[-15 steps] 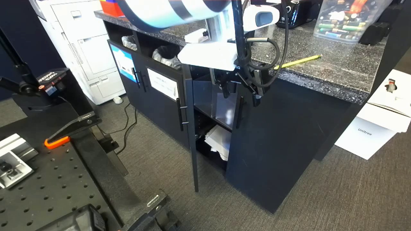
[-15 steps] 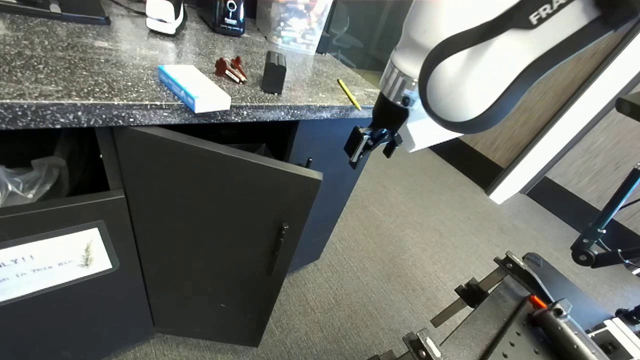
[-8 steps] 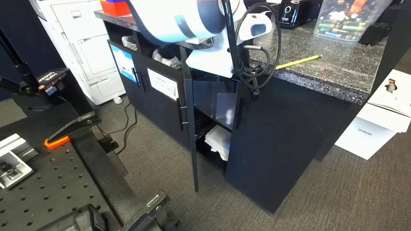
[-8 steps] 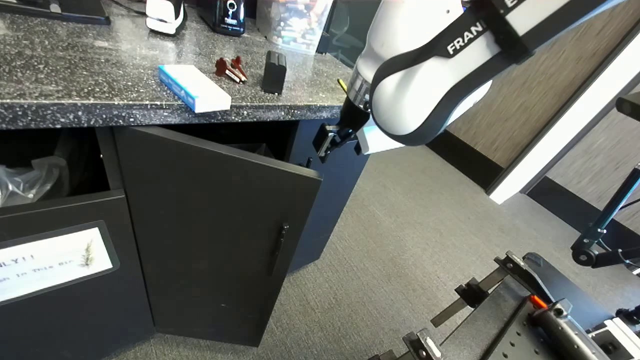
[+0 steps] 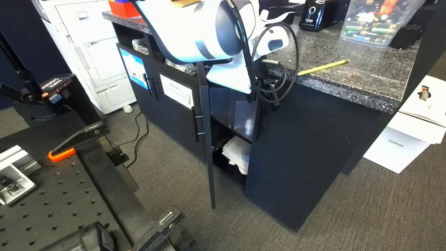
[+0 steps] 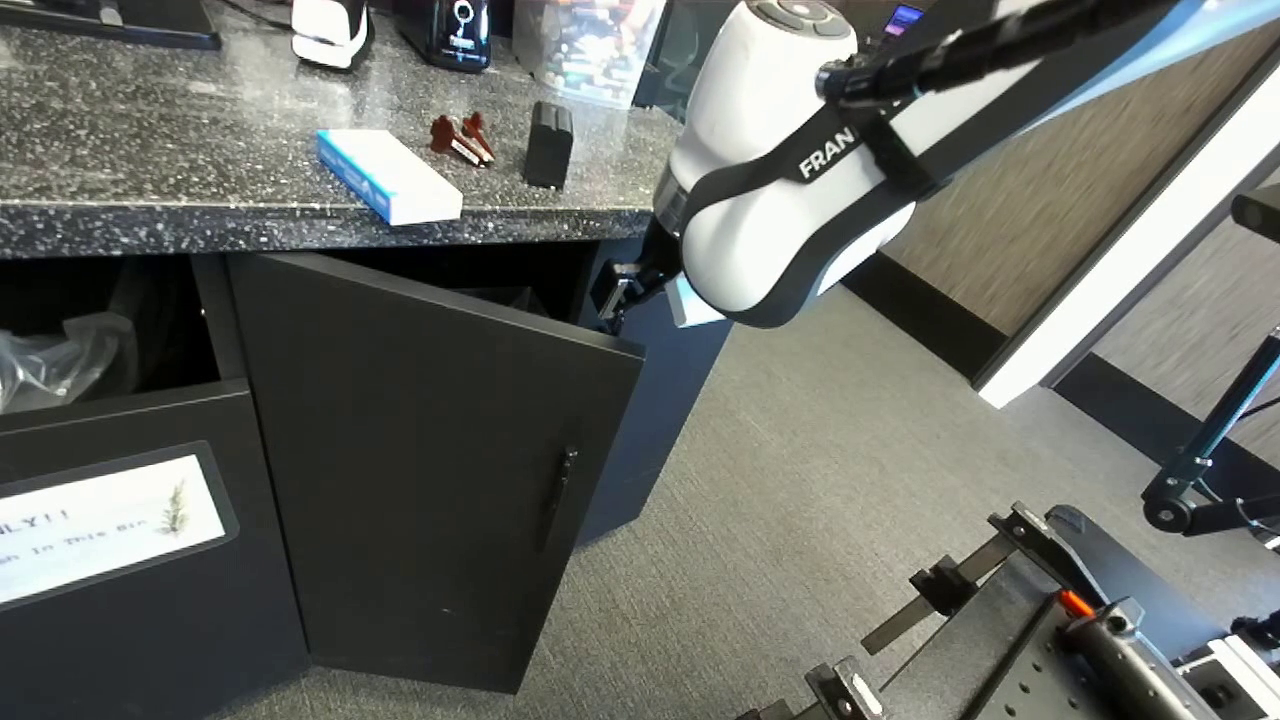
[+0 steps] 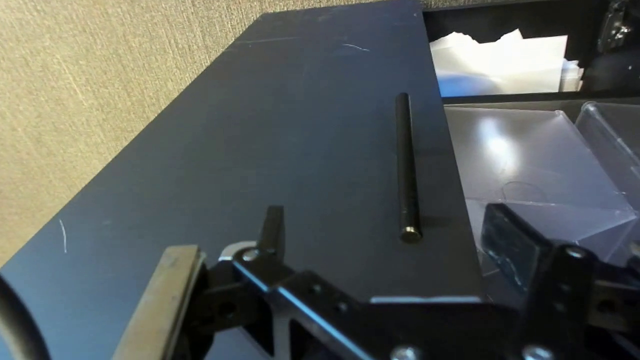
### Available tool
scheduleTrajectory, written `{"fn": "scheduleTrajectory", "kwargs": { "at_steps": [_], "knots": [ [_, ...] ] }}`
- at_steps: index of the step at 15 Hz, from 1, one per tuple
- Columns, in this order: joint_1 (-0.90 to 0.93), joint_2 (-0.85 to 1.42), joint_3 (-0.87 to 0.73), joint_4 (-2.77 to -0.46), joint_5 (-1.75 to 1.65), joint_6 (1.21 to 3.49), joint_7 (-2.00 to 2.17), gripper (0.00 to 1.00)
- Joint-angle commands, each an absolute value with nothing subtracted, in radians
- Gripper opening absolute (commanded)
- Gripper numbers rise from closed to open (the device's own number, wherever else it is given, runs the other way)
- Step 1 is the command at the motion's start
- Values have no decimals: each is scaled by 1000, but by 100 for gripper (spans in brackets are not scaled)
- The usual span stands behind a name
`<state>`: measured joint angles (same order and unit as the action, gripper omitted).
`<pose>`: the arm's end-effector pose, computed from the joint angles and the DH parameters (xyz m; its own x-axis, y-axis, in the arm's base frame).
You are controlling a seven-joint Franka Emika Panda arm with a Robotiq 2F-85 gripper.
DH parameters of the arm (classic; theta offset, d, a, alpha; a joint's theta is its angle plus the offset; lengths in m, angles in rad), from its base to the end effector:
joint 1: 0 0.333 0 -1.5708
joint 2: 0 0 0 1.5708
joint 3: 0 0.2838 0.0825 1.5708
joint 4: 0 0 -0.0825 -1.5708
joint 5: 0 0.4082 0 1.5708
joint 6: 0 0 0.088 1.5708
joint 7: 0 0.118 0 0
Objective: Open the left door of the cabinet
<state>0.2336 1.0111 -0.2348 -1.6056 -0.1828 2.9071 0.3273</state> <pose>0.6830 0.0223 0.0261 0.9446 0.0155 0.3279 -0.0498 -0.9806 0.1897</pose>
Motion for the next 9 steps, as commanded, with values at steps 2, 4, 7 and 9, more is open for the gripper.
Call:
{"fn": "scheduleTrajectory", "kwargs": {
  "at_steps": [2, 4, 7, 9],
  "knots": [
    [251, 1077, -257, -1515, -137, 2916, 329, 100],
    [236, 1101, -249, -1484, -127, 2913, 321, 100],
    [218, 1143, -236, -1433, -111, 2901, 312, 97],
    [208, 1172, -228, -1397, -102, 2896, 306, 73]
  ]
}}
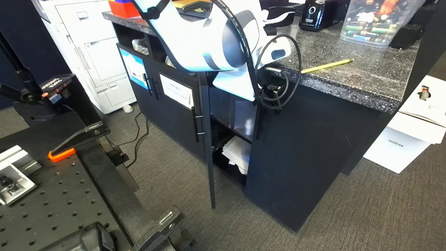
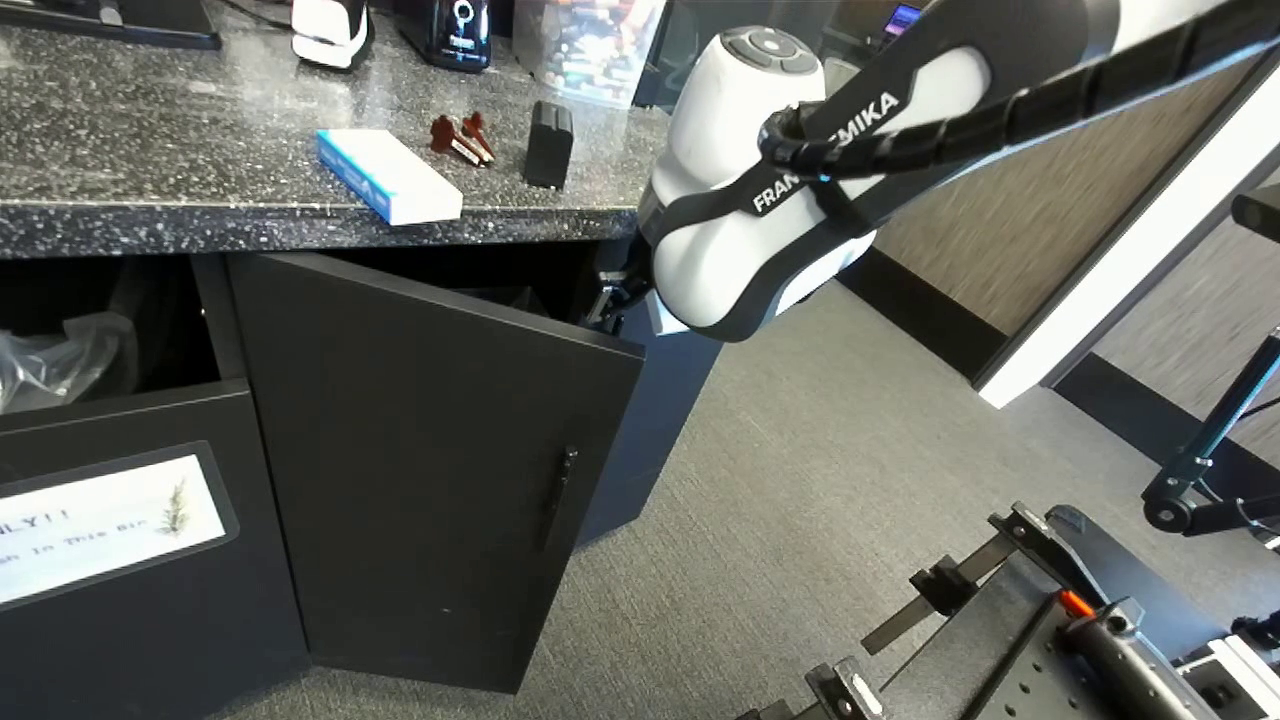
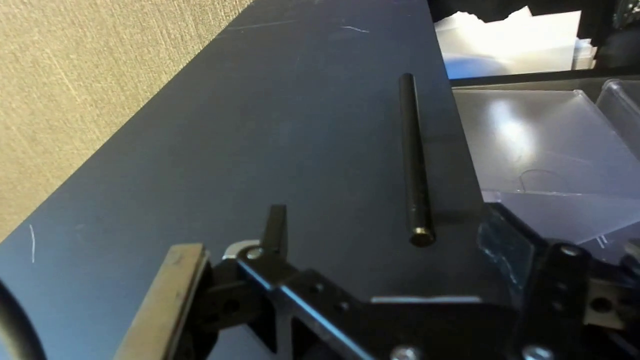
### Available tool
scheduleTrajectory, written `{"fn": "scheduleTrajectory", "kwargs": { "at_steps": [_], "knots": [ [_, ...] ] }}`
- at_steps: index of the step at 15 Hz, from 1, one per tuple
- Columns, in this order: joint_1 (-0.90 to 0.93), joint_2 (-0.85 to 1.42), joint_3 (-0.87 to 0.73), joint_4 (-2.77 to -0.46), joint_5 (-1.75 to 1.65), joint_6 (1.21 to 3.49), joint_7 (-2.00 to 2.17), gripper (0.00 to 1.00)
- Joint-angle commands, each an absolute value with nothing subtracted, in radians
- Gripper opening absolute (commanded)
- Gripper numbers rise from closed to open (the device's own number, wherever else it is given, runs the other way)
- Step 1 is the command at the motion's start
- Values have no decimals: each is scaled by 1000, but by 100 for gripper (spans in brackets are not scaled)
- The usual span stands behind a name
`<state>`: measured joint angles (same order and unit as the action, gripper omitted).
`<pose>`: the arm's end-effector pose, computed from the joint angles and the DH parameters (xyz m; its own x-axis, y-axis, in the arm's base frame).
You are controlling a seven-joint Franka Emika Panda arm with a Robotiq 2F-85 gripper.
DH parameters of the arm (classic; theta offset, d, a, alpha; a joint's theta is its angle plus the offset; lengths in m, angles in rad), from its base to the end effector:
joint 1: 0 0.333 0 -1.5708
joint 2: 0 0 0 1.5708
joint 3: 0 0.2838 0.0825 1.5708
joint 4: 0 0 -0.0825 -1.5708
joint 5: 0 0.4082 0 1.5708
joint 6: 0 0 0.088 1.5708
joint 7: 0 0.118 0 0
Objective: Open the left door of the cabinet
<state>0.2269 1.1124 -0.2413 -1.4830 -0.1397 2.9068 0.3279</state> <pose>0.6995 0.0196 0.0071 0.9356 -0.0073 0.3531 -0.0756 -0.9807 0.1801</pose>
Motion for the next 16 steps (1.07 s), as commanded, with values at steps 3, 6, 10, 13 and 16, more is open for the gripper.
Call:
{"fn": "scheduleTrajectory", "kwargs": {
  "at_steps": [3, 6, 10, 13, 16],
  "knots": [
    [205, 1208, -226, -1353, -93, 2894, 306, 49],
    [210, 1228, -227, -1325, -91, 2895, 308, 26],
    [245, 1225, -236, -1325, -95, 2902, 323, 1],
    [267, 1199, -253, -1363, -99, 2915, 326, 5],
    [287, 1162, -261, -1433, -98, 2951, 333, 5]
  ]
}}
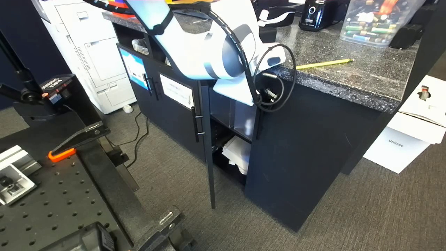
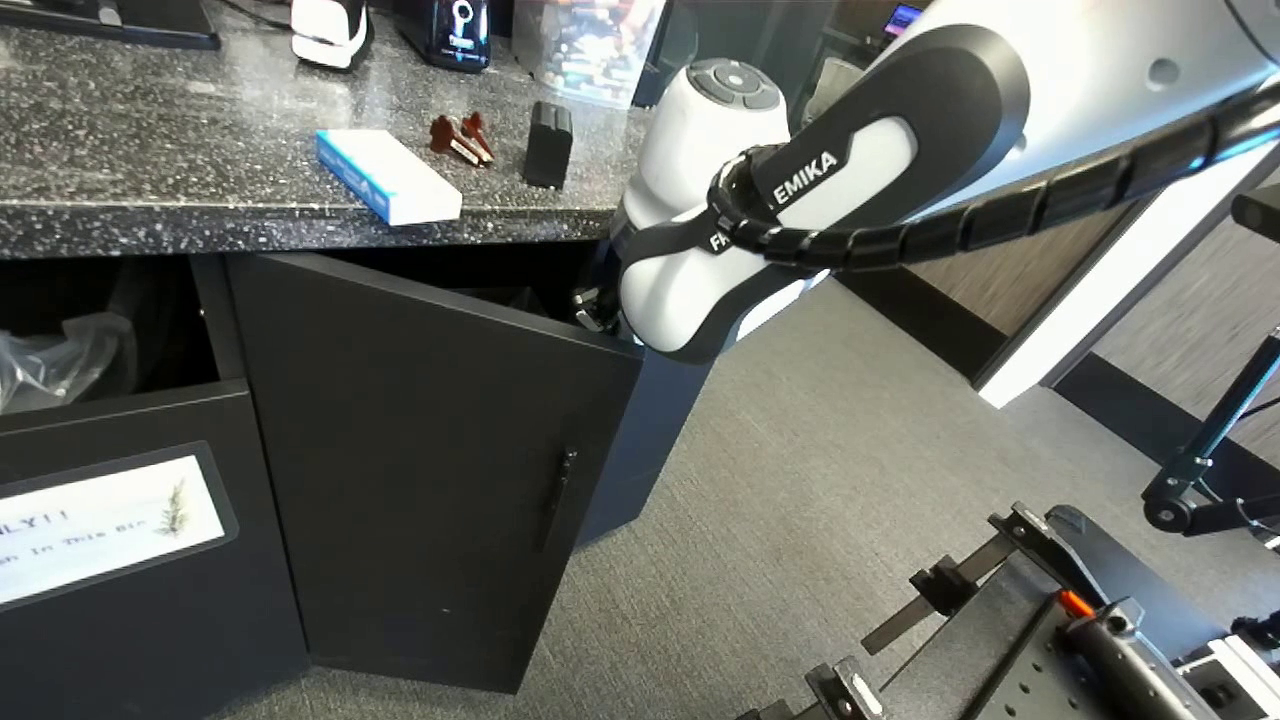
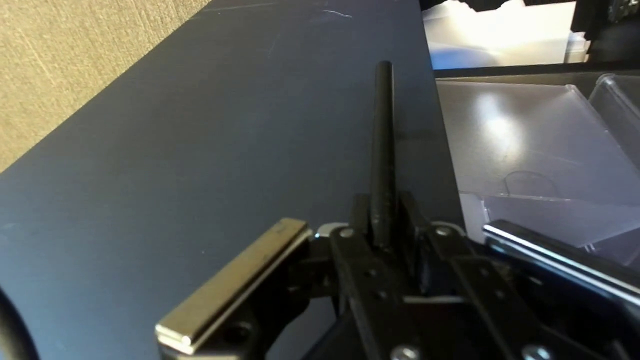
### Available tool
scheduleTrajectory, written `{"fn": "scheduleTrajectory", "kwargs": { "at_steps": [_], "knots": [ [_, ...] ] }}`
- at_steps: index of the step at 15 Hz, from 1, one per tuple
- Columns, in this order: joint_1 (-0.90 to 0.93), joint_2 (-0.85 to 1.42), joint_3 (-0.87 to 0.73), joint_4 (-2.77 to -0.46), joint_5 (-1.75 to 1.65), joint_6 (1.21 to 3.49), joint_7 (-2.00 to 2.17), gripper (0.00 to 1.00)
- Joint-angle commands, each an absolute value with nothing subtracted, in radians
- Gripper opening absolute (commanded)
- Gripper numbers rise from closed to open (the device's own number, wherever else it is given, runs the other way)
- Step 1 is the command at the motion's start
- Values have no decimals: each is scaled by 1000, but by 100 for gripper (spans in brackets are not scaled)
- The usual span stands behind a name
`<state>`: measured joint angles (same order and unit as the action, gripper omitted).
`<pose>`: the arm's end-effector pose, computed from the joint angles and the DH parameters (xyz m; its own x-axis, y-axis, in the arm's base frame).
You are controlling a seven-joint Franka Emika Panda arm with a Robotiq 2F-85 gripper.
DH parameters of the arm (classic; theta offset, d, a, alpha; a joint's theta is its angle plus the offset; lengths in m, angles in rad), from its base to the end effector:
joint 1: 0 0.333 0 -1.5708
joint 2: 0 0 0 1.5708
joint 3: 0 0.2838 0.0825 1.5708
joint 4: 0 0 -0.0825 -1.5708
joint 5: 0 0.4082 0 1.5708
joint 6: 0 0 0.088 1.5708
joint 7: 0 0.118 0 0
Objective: Open the left door of the cabinet
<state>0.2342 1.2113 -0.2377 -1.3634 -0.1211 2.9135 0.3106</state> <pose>0.7114 0.0353 -0.0129 0.9266 0.0266 0.3752 -0.0434 -0.9833 0.1768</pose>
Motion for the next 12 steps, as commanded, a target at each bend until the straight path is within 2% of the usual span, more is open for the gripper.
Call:
{"fn": "scheduleTrajectory", "kwargs": {
  "at_steps": [1, 4, 12],
  "knots": [
    [291, 1150, -259, -1462, -95, 2970, 332, 5],
    [303, 1078, -237, -1614, -74, 3067, 327, 5],
    [241, 982, -172, -1840, -26, 3233, 170, 5]
  ]
}}
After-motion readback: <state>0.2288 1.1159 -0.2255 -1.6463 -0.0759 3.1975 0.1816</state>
